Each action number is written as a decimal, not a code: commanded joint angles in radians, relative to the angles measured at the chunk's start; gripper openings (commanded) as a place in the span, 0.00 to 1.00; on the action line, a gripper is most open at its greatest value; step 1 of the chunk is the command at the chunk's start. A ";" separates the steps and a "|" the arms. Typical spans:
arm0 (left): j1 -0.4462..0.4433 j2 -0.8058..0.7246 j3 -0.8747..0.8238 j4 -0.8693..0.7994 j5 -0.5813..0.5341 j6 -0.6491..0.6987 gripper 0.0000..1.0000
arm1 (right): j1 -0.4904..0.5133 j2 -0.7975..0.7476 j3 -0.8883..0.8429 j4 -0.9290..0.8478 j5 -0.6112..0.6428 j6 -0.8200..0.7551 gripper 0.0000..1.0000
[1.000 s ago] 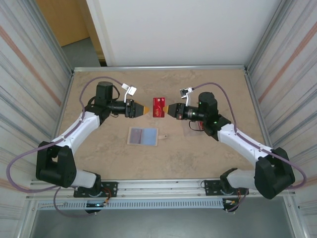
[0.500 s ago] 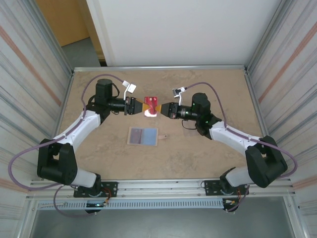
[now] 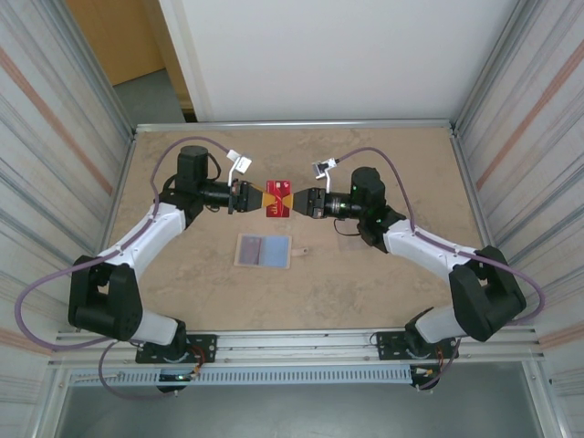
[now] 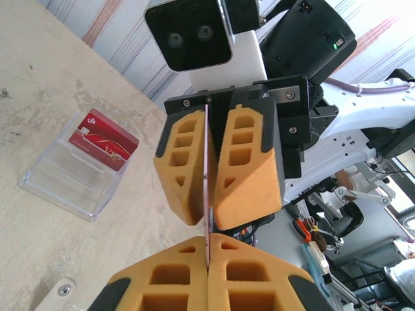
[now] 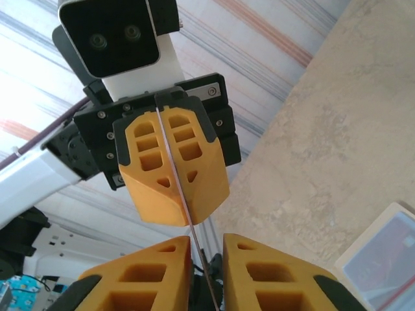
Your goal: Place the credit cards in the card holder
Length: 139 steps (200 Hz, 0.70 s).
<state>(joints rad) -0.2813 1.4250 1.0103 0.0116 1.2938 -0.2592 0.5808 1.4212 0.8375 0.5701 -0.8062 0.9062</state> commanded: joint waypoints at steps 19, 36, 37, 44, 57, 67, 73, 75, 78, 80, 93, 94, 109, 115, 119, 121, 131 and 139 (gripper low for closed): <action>0.006 -0.016 0.041 -0.082 0.014 0.067 0.17 | 0.004 -0.014 0.018 -0.043 -0.016 -0.049 0.00; 0.028 -0.042 0.054 -0.180 -0.047 0.128 0.39 | -0.005 -0.030 -0.008 -0.056 -0.003 -0.055 0.00; 0.031 -0.045 0.053 -0.187 -0.051 0.131 0.40 | -0.006 -0.031 -0.008 -0.056 -0.002 -0.055 0.00; 0.046 -0.066 0.054 -0.231 -0.084 0.154 0.43 | -0.007 -0.035 -0.021 -0.061 0.002 -0.048 0.00; 0.077 -0.099 0.063 -0.343 -0.146 0.201 0.43 | -0.002 -0.047 -0.050 -0.064 0.016 -0.035 0.00; 0.098 -0.117 0.076 -0.461 -0.182 0.253 0.43 | 0.007 -0.057 -0.074 -0.083 0.037 -0.040 0.00; 0.109 -0.121 0.082 -0.534 -0.191 0.299 0.42 | 0.013 -0.060 -0.088 -0.098 0.048 -0.048 0.00; 0.110 -0.121 0.083 -0.556 -0.196 0.315 0.42 | 0.015 -0.061 -0.091 -0.102 0.051 -0.049 0.00; 0.112 -0.120 0.086 -0.593 -0.207 0.339 0.42 | 0.018 -0.061 -0.099 -0.109 0.057 -0.052 0.00; 0.114 -0.121 0.088 -0.617 -0.218 0.352 0.41 | 0.019 -0.060 -0.102 -0.113 0.060 -0.054 0.00; 0.116 -0.113 0.079 -0.723 -0.294 0.406 0.38 | 0.025 -0.047 -0.121 -0.140 0.087 -0.051 0.00; 0.116 -0.112 0.076 -0.727 -0.301 0.407 0.37 | 0.025 -0.044 -0.123 -0.140 0.088 -0.050 0.00; 0.121 -0.104 0.019 -0.729 -0.410 0.387 0.30 | 0.037 -0.008 -0.136 -0.145 0.106 -0.025 0.00; 0.127 -0.102 -0.011 -0.707 -0.447 0.372 0.26 | 0.043 0.010 -0.135 -0.148 0.113 -0.019 0.00; 0.130 -0.101 -0.029 -0.688 -0.470 0.362 0.22 | 0.048 0.025 -0.134 -0.154 0.117 -0.017 0.00; 0.132 -0.102 -0.037 -0.678 -0.482 0.358 0.21 | 0.050 0.034 -0.130 -0.157 0.117 -0.017 0.00; 0.141 -0.096 -0.071 -0.626 -0.544 0.328 0.13 | 0.056 0.079 -0.103 -0.226 0.130 -0.014 0.00; 0.146 -0.088 -0.088 -0.596 -0.582 0.316 0.07 | 0.056 0.123 -0.075 -0.283 0.129 -0.004 0.00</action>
<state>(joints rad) -0.1570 1.3220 0.9878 -0.5827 0.9039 0.0628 0.6231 1.4487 0.7139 0.4232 -0.7170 0.8825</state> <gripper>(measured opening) 0.140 0.045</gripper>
